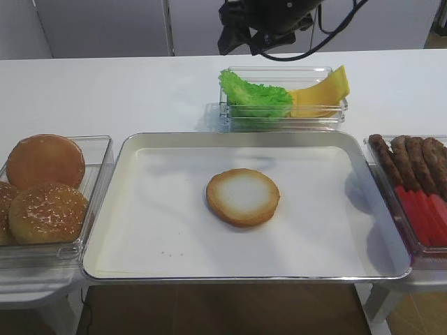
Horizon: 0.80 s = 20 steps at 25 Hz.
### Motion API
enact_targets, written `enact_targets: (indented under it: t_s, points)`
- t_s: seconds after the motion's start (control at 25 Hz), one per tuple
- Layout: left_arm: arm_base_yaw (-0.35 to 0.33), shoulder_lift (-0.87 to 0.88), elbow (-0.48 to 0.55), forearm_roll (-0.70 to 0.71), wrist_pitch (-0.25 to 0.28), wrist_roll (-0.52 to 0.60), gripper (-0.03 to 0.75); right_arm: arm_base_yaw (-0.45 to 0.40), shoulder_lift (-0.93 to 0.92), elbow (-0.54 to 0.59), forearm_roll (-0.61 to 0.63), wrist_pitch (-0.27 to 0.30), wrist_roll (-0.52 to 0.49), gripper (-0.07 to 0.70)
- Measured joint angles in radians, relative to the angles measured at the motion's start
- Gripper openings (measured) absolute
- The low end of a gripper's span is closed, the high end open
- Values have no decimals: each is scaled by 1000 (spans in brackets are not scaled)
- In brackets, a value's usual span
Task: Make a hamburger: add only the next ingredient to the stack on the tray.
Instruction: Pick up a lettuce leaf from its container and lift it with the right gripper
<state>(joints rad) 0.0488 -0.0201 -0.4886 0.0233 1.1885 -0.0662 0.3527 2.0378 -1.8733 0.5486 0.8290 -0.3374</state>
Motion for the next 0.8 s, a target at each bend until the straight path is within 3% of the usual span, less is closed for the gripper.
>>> enact_targets:
  t_s: [0.36,0.8]
  points:
    - [0,0,0,0,0,0,307,12,74,-28,21,-4,6,522]
    - [0,0,0,0,0,0,307,12,129,-28,25,-12,-2,501]
